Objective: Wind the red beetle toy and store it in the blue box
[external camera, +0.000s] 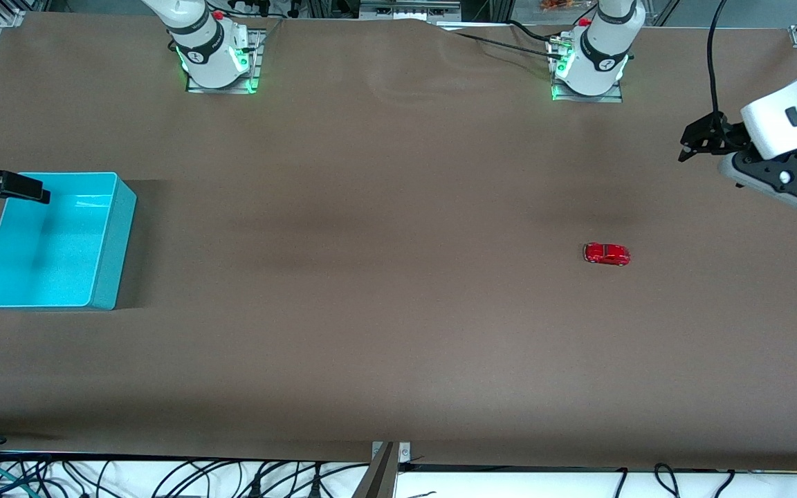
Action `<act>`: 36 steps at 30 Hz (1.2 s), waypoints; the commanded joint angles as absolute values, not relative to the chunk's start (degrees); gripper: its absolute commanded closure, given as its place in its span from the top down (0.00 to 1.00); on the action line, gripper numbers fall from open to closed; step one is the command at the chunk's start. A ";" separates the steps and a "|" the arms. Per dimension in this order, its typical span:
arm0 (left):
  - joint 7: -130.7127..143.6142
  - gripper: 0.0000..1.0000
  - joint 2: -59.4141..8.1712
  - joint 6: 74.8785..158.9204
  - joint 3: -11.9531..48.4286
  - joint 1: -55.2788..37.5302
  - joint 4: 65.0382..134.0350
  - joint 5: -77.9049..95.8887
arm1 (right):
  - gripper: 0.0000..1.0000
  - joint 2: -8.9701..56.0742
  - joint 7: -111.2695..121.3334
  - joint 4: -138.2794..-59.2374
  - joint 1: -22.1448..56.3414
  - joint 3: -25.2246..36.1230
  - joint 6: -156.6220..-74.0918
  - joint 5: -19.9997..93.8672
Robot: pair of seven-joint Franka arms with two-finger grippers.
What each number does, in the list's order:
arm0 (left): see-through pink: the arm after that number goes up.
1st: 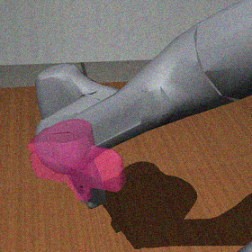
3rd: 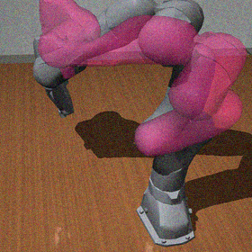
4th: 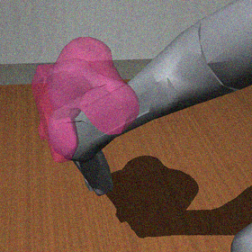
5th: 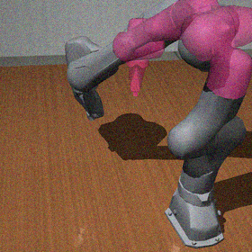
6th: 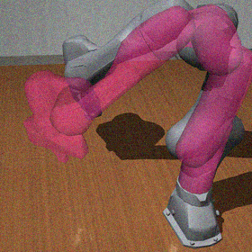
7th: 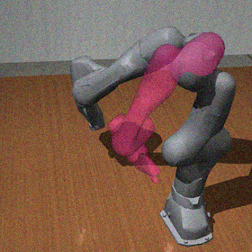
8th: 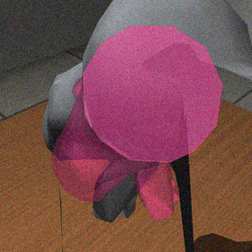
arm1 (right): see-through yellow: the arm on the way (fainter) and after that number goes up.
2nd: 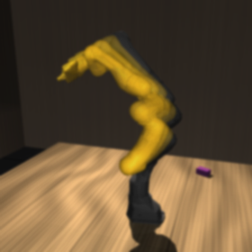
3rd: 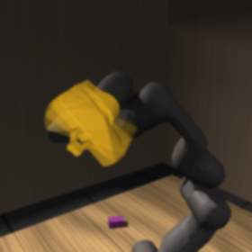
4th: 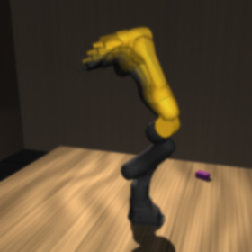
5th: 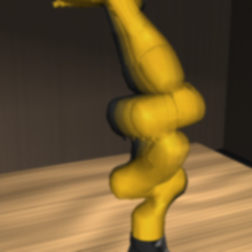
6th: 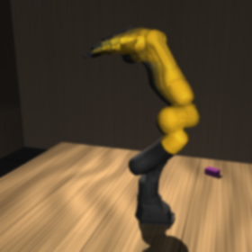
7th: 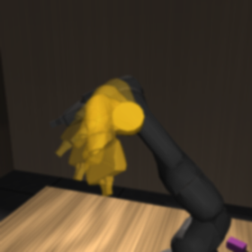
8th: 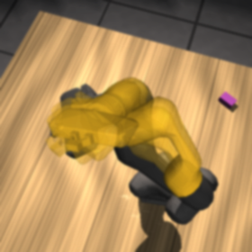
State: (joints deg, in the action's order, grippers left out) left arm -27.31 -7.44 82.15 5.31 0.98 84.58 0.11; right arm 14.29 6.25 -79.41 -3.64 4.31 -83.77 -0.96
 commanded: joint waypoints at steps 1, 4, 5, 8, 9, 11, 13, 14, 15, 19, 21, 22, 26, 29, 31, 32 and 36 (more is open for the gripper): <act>-34.18 1.00 -8.87 82.70 5.36 0.88 84.11 -1.23 | 1.00 14.33 6.33 -79.01 -3.87 4.75 -83.15 0.00; -38.04 1.00 -10.37 82.79 5.19 1.05 84.11 -1.23 | 1.00 14.33 6.33 -79.10 -3.96 4.83 -82.88 0.09; -39.71 1.00 -10.89 83.14 5.10 1.05 84.29 -1.23 | 1.00 14.33 6.33 -79.19 -3.96 4.83 -82.79 0.09; -43.67 1.00 -10.81 86.30 5.19 1.23 86.21 -1.06 | 1.00 14.24 6.33 -79.19 -3.96 5.18 -82.79 0.09; -44.99 1.00 -10.72 87.35 5.19 1.23 87.18 -1.05 | 1.00 14.33 6.33 -79.19 -3.96 5.19 -82.79 0.09; -47.45 1.00 -10.37 89.20 5.19 1.23 89.11 -1.05 | 1.00 14.33 6.33 -79.19 -3.96 5.19 -82.71 0.09; -49.30 1.00 -9.58 91.22 5.19 1.23 91.92 -1.05 | 1.00 14.33 6.33 -79.19 -3.96 5.19 -82.71 0.09; -50.09 1.00 -9.06 92.54 5.19 1.23 93.41 -1.05 | 1.00 14.33 6.33 -79.19 -3.96 5.19 -82.71 0.09; -50.97 1.00 -8.62 93.77 5.19 1.32 95.08 -1.05 | 1.00 14.33 6.33 -79.19 -3.96 5.19 -82.71 0.09; -55.45 1.00 -7.12 99.57 5.19 1.23 101.76 -1.05 | 1.00 14.33 6.33 -79.19 -3.96 5.19 -82.62 0.09; -57.29 1.00 -6.68 102.55 5.19 1.23 105.01 -1.05 | 1.00 14.33 6.33 -79.19 -3.96 5.19 -82.71 0.09; -58.35 1.00 -6.59 103.87 5.19 1.23 106.42 -1.05 | 1.00 14.33 6.33 -79.19 -3.96 5.27 -82.62 0.09; -62.92 1.00 -6.59 107.92 5.19 1.32 110.38 -1.05 | 1.00 14.33 6.33 -79.19 -3.96 5.27 -82.71 0.09; -65.56 1.00 -6.59 111.35 5.19 1.32 113.28 -1.05 | 1.00 14.33 6.33 -79.19 -3.96 5.27 -82.62 0.09; -67.23 1.00 -6.59 113.28 5.19 1.23 115.13 -1.14 | 1.00 14.33 6.33 -79.19 -3.96 5.19 -82.62 0.09; -67.85 1.00 -6.59 114.16 5.19 1.23 116.01 -1.14 | 1.00 14.33 6.33 -79.19 -3.96 5.27 -82.62 0.17; -68.55 1.00 -6.59 117.94 5.19 1.32 119.70 -1.14 | 1.00 14.33 6.33 -79.19 -3.96 5.27 -82.62 0.09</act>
